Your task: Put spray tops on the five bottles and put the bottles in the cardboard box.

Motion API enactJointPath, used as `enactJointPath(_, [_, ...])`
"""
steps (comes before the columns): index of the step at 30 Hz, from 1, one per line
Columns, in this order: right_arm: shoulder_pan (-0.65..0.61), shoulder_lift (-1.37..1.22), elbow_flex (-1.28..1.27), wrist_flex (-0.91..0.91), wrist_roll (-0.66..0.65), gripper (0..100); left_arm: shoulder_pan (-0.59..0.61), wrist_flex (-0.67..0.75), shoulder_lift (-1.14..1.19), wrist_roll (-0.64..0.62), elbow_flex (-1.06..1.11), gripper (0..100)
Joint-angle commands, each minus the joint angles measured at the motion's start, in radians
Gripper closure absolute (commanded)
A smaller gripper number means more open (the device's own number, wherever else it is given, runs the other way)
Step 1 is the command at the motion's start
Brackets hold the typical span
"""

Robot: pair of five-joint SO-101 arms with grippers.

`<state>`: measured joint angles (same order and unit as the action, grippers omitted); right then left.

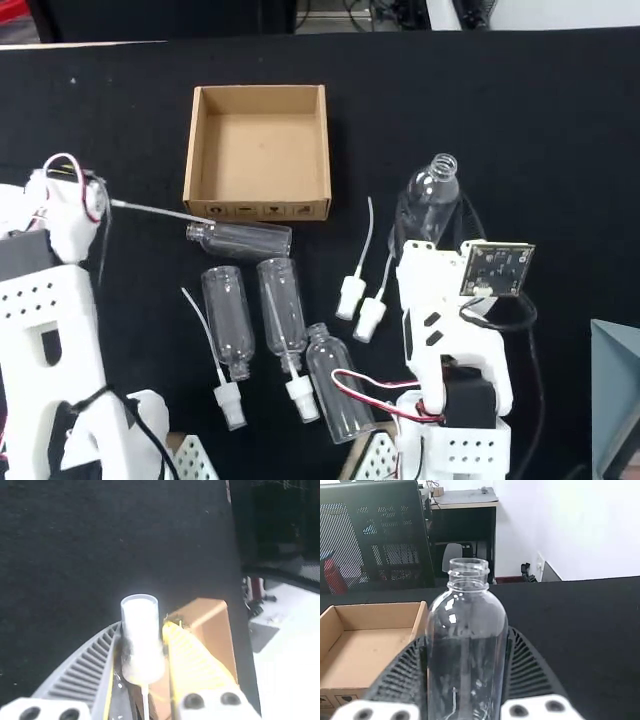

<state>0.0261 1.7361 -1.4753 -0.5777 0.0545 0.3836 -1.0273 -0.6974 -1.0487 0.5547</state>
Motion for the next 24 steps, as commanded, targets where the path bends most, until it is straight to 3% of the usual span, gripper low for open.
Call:
enactJointPath(1, [-0.020,0.013,0.012,0.032,-0.011,98.5,-0.070,0.044,-0.063,-0.021,-0.025,97])
enactJointPath(9, [-0.020,0.013,0.010,0.034,-0.011,98.5,-0.111,0.190,-0.075,-0.055,-0.025,97])
enactJointPath(24, [-0.094,0.013,0.005,0.031,-0.012,98.4,-0.147,0.192,-0.075,-0.087,0.018,97])
